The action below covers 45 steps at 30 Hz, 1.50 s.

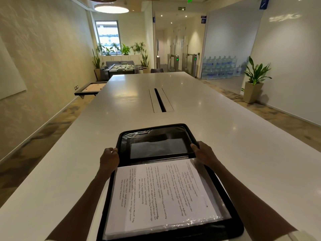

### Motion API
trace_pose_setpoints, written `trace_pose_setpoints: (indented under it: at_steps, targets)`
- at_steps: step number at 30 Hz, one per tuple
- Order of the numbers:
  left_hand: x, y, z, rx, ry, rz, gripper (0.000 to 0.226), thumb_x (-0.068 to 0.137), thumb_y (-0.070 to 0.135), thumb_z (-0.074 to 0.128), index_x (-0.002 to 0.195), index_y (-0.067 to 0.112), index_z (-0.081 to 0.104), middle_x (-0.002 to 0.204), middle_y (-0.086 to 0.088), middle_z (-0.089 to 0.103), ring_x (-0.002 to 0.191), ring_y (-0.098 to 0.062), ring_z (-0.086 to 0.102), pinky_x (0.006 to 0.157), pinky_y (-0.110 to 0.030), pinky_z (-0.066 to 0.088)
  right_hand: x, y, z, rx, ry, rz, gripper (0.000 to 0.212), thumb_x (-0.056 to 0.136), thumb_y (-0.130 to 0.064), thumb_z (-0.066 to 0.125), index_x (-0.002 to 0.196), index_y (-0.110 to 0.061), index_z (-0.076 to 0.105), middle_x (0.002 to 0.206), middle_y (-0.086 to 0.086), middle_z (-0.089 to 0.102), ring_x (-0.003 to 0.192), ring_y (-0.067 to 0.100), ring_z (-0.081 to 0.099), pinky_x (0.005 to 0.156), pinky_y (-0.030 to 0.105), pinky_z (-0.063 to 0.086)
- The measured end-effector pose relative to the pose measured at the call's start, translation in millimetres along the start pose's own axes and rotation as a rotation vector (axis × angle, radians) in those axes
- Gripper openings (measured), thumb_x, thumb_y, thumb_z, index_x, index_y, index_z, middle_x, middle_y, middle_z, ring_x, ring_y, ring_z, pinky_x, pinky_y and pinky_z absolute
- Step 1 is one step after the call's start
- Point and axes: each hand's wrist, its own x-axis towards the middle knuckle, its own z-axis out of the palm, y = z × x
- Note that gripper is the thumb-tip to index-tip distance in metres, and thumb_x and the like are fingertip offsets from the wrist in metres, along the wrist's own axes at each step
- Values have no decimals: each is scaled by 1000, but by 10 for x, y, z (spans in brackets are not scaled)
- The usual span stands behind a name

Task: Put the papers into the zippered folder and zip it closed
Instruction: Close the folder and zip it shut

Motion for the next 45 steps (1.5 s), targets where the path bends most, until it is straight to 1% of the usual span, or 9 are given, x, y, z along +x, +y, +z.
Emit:
trace_pose_setpoints:
  at_steps: [3, 10, 14, 21, 24, 28, 32, 37, 45]
  targets:
    - [34, 21, 40, -27, -18, 3, 33, 98, 16, 41, 85, -7, 61, 74, -18, 57, 72, -30, 55, 59, -33, 37, 48, 17, 12, 132, 31, 54, 38, 103, -33, 45, 114, -1, 62, 107, 15, 67, 94, 27, 60, 76, 30, 39]
    - [120, 98, 47, -52, 10, -40, 31, 96, 12, 42, 67, 10, 51, 66, -6, 50, 74, -25, 51, 61, -33, 39, 118, -84, -90, 472, 78, 224, 44, 101, -40, 41, 70, -12, 56, 71, 5, 56, 66, 20, 52, 59, 32, 38]
    - [132, 130, 12, -69, 9, -67, 30, 95, 10, 40, 66, 5, 47, 66, -10, 47, 65, -25, 47, 54, -32, 34, 153, -133, -153, 607, 47, 279, 40, 99, -41, 45, 76, -12, 60, 77, 7, 58, 68, 21, 55, 59, 31, 41]
    - [60, 286, -105, -257, 80, -75, 28, 93, 18, 43, 66, 10, 47, 62, -4, 44, 53, -17, 41, 53, -30, 33, 147, -251, -269, 763, 61, 252, 35, 97, -44, 46, 86, -15, 63, 84, 8, 63, 84, 23, 60, 80, 38, 48]
    - [5, 371, -160, -265, 82, -50, 23, 98, 21, 40, 92, 8, 59, 69, 0, 48, 59, -12, 45, 57, -29, 39, 111, -288, -345, 782, 77, 207, 33, 99, -42, 44, 87, -16, 62, 95, 9, 67, 92, 24, 61, 97, 44, 46]
    - [-121, 509, -245, -343, 130, -28, 34, 93, 19, 40, 103, -9, 56, 70, -10, 52, 62, -23, 51, 56, -30, 36, 3, -343, -476, 794, 81, 188, 31, 101, -35, 43, 100, -10, 62, 109, 12, 62, 107, 27, 56, 102, 47, 42]
    - [-250, 657, -363, -387, 116, -1, 38, 94, 27, 43, 113, -2, 58, 112, -28, 61, 106, -44, 59, 81, -47, 48, -140, -411, -608, 780, 89, 163, 25, 103, -35, 42, 90, -20, 57, 118, 13, 61, 115, 28, 55, 106, 47, 39]
    - [-442, 834, -495, -421, 118, 47, 40, 97, 33, 44, 119, 3, 59, 116, -21, 62, 110, -37, 59, 94, -47, 47, -335, -514, -781, 752, 100, 93, 44, 98, -28, 43, 119, 10, 49, 129, 29, 55, 123, 43, 50, 107, 56, 37]
    - [-771, 1023, -680, -454, 156, 135, 47, 101, 43, 39, 126, 7, 54, 120, -14, 62, 112, -31, 58, 90, -39, 45, -643, -624, -958, 729, 144, -19, 42, 98, -36, 46, 105, 1, 63, 116, 18, 66, 117, 33, 58, 102, 49, 44]
